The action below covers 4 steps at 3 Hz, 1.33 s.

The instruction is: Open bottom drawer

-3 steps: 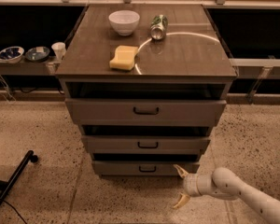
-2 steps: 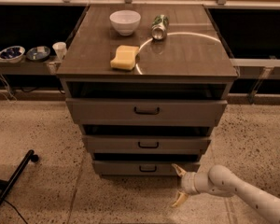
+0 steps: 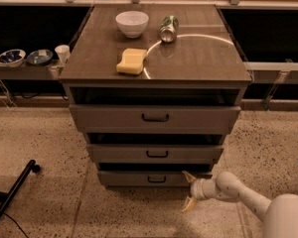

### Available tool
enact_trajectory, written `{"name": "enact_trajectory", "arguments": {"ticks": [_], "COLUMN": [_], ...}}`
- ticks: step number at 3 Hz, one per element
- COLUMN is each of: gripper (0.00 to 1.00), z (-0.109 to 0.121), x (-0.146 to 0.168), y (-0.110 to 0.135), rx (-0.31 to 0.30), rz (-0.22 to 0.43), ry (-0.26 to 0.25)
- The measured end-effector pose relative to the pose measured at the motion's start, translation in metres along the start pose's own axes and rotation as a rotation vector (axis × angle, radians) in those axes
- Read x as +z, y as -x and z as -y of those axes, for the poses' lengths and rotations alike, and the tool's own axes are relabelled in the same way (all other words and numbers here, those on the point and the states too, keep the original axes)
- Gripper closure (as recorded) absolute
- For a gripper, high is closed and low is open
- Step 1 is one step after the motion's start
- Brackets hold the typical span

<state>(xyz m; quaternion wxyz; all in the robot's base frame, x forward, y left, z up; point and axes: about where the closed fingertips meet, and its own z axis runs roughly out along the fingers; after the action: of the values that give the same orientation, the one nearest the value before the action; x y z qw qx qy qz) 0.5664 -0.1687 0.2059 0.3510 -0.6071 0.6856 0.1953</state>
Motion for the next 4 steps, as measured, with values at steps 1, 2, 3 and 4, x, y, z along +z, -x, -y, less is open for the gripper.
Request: {"name": "enact_trajectory", "arguments": {"ticks": [1,2,3,4], "gripper": [0.0,0.03,0.14,0.34], "z": [0.021,0.053,0.066,0.062], "x": [0.011,0.021,0.023,0.028], "y": [-0.008,-0.021,-0.026,-0.02], "rx": [-0.006,-0.011,-0.015,-0.056], "rz": [-0.022,-0.083,-0.111,-0.137], "ry": [-0.023,-0.037,-0.048,-0.02]}}
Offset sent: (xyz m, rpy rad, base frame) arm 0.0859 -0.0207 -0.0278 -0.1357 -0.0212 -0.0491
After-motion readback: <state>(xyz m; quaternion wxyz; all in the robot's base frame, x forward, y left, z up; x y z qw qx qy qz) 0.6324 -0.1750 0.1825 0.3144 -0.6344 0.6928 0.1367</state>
